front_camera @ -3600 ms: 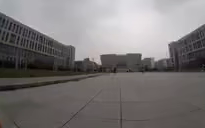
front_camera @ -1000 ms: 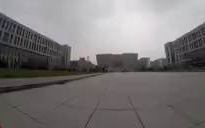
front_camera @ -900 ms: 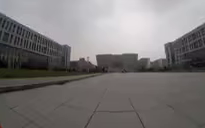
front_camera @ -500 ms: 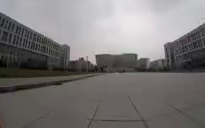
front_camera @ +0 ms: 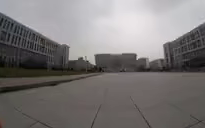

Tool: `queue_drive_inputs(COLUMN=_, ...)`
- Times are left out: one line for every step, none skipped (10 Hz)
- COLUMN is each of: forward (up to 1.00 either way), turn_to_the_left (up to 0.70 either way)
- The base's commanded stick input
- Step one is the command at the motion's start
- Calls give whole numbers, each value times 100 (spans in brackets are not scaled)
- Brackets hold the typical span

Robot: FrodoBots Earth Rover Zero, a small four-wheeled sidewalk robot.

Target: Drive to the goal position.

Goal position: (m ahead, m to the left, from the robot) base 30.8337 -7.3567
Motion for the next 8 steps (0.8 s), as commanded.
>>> queue_drive_inputs(forward=70, turn_to_the_left=-1)
queue_drive_inputs(forward=70, turn_to_the_left=-1)
queue_drive_inputs(forward=70, turn_to_the_left=-1)
queue_drive_inputs(forward=70, turn_to_the_left=-1)
queue_drive_inputs(forward=70, turn_to_the_left=-1)
queue_drive_inputs(forward=70, turn_to_the_left=-1)
queue_drive_inputs(forward=70, turn_to_the_left=-1)
queue_drive_inputs(forward=70, turn_to_the_left=-1)
